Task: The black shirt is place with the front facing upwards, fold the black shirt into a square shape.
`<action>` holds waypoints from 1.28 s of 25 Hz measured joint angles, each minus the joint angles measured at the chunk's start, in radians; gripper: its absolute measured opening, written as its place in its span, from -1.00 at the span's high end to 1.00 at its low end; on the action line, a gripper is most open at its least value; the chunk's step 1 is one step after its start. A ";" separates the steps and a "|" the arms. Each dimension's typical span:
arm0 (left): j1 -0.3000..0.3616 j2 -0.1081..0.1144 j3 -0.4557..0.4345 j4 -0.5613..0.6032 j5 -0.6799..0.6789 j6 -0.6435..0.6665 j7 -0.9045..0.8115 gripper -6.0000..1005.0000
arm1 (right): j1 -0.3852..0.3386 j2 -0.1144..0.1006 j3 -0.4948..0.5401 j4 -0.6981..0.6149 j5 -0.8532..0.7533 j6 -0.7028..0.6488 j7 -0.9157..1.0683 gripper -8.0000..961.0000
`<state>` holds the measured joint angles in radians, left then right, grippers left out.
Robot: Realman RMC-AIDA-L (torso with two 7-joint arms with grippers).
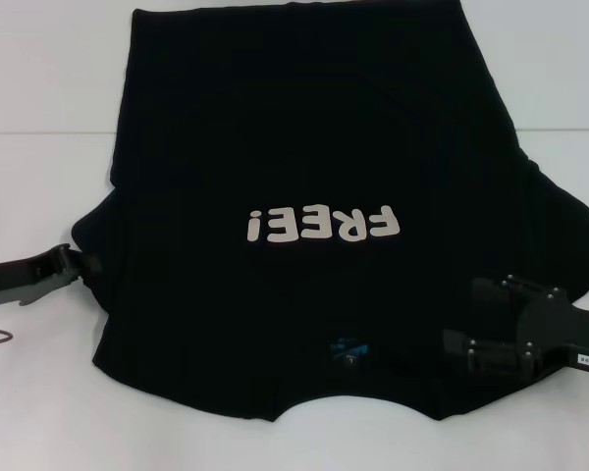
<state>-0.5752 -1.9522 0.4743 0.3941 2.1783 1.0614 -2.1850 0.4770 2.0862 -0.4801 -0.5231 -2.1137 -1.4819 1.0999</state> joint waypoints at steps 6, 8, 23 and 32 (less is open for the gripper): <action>0.007 0.007 -0.006 0.014 -0.002 0.000 -0.005 0.98 | 0.000 0.000 0.000 0.000 0.000 0.000 0.000 -0.96; 0.017 0.008 -0.009 0.033 -0.005 0.001 -0.008 0.98 | 0.000 0.000 0.000 0.000 0.000 0.000 0.000 -0.96; 0.058 0.035 -0.020 0.098 0.000 0.016 -0.041 0.98 | 0.001 0.000 0.000 -0.005 0.000 -0.005 0.011 -0.96; 0.101 0.015 -0.037 0.102 -0.010 0.014 -0.042 0.98 | 0.000 0.000 0.001 -0.005 0.000 -0.008 0.011 -0.96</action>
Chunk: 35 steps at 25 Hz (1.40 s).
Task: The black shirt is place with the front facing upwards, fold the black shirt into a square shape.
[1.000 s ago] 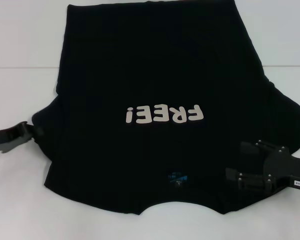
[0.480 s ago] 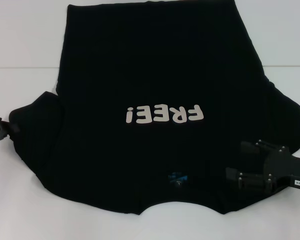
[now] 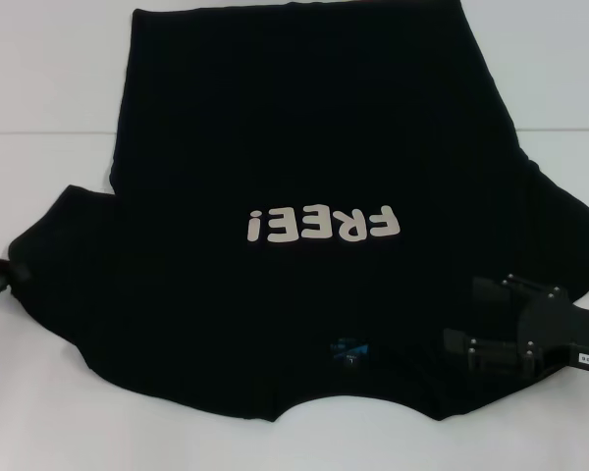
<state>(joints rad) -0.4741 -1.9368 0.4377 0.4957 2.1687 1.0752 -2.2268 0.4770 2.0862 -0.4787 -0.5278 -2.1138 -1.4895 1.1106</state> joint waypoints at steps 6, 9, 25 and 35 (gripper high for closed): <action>-0.006 -0.004 -0.031 0.001 -0.001 0.008 0.016 0.98 | 0.001 0.000 -0.001 0.000 0.000 -0.002 0.000 -0.96; -0.022 -0.012 -0.032 0.019 -0.002 0.020 0.023 0.98 | 0.001 0.000 -0.001 0.001 0.000 -0.002 0.000 -0.96; -0.142 -0.123 0.159 0.195 0.000 0.184 0.104 0.98 | -0.002 0.000 -0.002 0.009 0.000 -0.002 0.000 -0.96; -0.165 -0.158 0.172 0.105 -0.043 0.161 0.156 0.77 | -0.005 0.000 -0.001 0.010 0.000 0.004 0.000 -0.96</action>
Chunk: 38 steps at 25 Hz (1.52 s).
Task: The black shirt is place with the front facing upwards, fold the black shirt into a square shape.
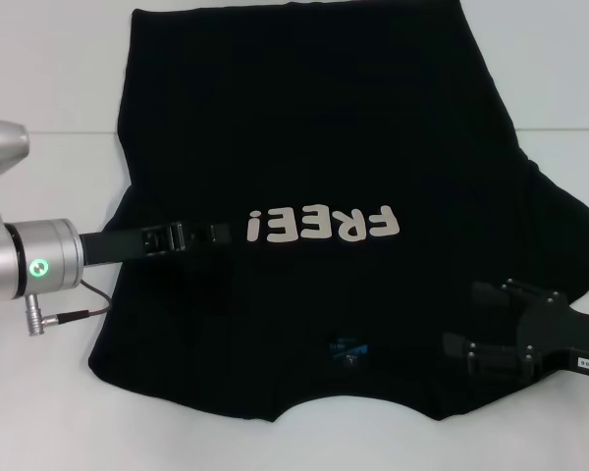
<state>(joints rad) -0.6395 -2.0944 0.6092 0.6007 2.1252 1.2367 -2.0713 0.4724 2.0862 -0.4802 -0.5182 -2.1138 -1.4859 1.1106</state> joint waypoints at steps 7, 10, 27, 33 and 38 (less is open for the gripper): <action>0.028 0.082 -0.006 -0.124 -0.075 -0.026 -0.193 0.18 | 0.000 0.000 0.000 0.001 0.000 0.004 0.000 -0.96; 0.059 0.106 -0.046 -0.156 -0.078 -0.064 -0.248 0.02 | 0.000 0.000 0.000 0.001 0.000 0.006 0.000 -0.96; 0.042 0.090 -0.121 -0.257 -0.073 -0.173 -0.270 -0.90 | -0.003 0.000 0.000 0.004 -0.002 0.010 0.000 -0.96; 0.027 0.075 -0.124 -0.270 -0.076 -0.219 -0.271 -0.90 | -0.006 0.000 0.000 0.004 -0.002 0.010 0.000 -0.96; 0.009 0.062 -0.127 -0.271 -0.077 -0.246 -0.272 -0.90 | -0.006 0.000 0.000 0.004 -0.002 0.010 0.000 -0.96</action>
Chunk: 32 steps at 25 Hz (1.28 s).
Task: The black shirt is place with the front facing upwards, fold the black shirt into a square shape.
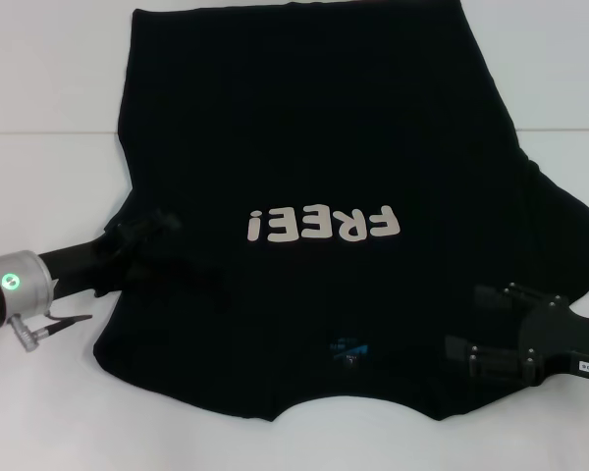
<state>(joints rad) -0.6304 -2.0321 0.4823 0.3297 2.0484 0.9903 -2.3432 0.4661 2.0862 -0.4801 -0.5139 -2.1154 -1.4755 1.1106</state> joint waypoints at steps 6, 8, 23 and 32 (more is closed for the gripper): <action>-0.025 -0.007 -0.003 0.002 -0.001 -0.011 0.000 -0.90 | 0.000 0.000 0.000 0.008 0.000 0.000 0.000 -0.96; -0.030 -0.008 -0.003 0.005 -0.003 -0.013 -0.001 -0.90 | 0.000 0.000 0.000 0.008 0.000 0.000 0.000 -0.96; -0.126 -0.052 0.006 0.012 -0.153 0.091 0.198 -0.90 | -0.004 0.000 0.000 0.009 0.000 -0.007 0.000 -0.96; -0.047 -0.021 0.012 0.053 -0.156 0.302 0.365 -0.89 | -0.009 -0.015 0.061 -0.017 0.008 -0.002 0.153 -0.96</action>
<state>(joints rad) -0.6773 -2.0533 0.4941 0.3828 1.8920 1.2920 -1.9778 0.4571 2.0713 -0.4188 -0.5309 -2.1072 -1.4775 1.2641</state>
